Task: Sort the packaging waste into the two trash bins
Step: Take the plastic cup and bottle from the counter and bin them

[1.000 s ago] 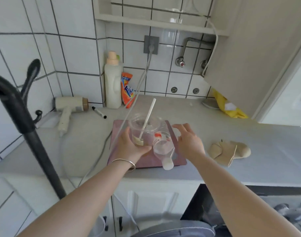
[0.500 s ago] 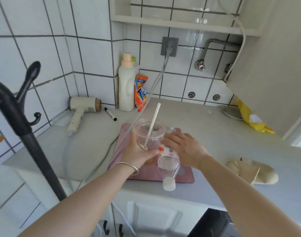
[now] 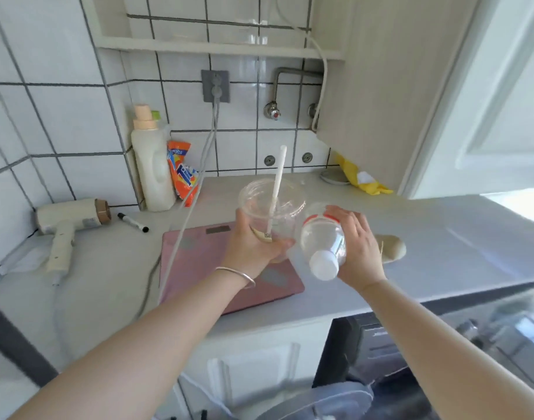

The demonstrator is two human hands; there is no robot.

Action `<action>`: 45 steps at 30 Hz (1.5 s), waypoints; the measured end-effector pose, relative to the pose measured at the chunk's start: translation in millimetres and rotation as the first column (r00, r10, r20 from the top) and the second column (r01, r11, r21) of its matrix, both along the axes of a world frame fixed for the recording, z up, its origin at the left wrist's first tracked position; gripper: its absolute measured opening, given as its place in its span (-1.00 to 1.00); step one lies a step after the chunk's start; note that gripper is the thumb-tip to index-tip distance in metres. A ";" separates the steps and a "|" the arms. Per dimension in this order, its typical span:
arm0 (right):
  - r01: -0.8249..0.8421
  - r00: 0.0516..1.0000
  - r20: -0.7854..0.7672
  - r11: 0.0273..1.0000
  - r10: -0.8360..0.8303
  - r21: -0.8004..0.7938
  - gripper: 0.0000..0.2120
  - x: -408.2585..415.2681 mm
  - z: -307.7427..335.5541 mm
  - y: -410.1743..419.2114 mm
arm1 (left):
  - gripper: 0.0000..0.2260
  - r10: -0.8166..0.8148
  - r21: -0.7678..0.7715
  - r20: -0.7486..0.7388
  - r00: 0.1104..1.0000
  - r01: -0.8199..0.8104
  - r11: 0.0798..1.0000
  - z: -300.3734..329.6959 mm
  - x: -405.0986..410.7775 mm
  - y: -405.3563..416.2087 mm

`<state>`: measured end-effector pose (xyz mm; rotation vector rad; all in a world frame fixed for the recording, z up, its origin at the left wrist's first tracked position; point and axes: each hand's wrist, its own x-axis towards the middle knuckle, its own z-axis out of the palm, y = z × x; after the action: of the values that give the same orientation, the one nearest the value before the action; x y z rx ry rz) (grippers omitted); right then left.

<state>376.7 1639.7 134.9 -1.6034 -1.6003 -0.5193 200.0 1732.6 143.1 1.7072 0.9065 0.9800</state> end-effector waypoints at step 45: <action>0.695 -0.714 -0.700 -0.156 -0.031 -0.702 -0.58 -150.4 -297.3 -810.2 | -0.26 -0.836 -0.324 -0.474 -0.277 0.937 -0.127 -305.9 180.6 -823.8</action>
<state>226.3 829.6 -162.3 -1.4958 1.3965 -0.3169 380.6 908.8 -162.8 2.1314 -0.5028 -0.7035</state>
